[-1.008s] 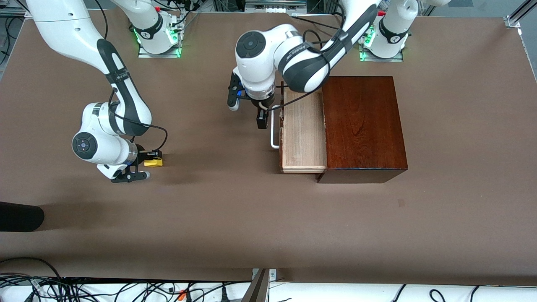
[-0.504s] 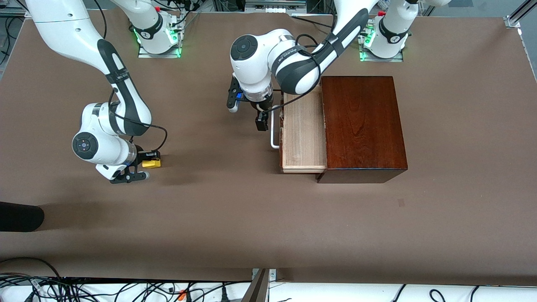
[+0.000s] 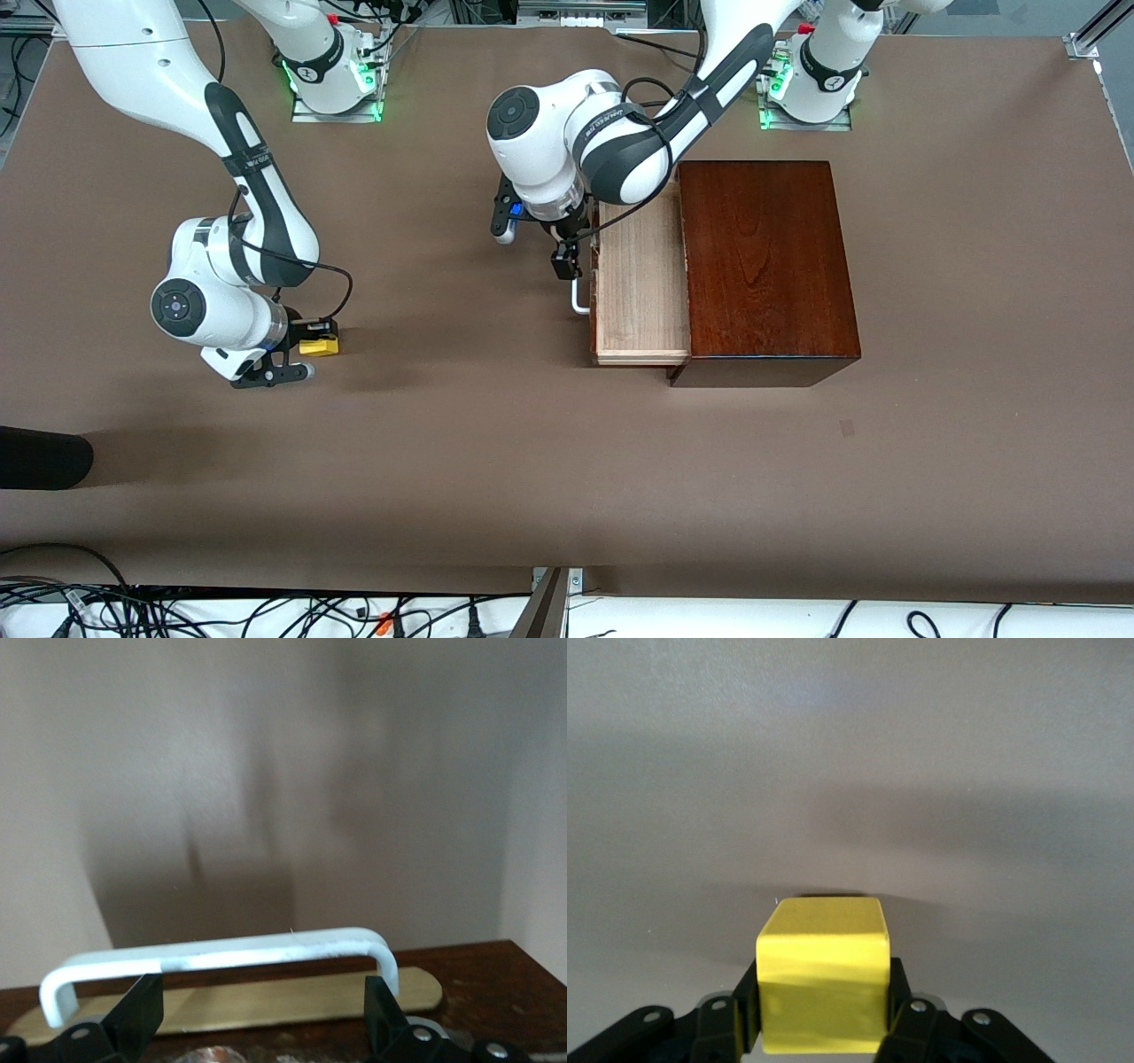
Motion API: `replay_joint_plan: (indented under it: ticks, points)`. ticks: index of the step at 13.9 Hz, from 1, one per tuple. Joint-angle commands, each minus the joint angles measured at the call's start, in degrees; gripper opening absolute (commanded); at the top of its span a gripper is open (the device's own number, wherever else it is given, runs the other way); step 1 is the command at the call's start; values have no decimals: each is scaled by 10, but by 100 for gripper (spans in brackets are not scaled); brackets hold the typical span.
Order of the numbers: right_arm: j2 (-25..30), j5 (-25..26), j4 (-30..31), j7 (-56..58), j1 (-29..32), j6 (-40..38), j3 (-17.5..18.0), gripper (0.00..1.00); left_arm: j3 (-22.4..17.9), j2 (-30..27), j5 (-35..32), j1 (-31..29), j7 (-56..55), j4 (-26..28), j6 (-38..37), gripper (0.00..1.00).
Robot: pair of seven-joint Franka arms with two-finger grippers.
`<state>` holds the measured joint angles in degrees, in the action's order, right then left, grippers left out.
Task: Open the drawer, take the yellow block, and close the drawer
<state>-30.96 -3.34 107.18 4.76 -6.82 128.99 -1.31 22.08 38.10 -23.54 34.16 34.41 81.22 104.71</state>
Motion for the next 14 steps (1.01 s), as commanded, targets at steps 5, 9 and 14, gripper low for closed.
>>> replay_joint_plan:
  ticks: [5,9,14]
  points:
    - [55,61,0,-5,9,-23,9,100,-4,-9,-37,1,-6,1,-62,100]
    - [109,60,0,-3,20,-26,8,100,-4,-12,-65,-3,-6,7,-83,100]
    - [217,49,-5,-6,21,-105,11,100,-5,-17,-69,-16,-6,24,-92,100]
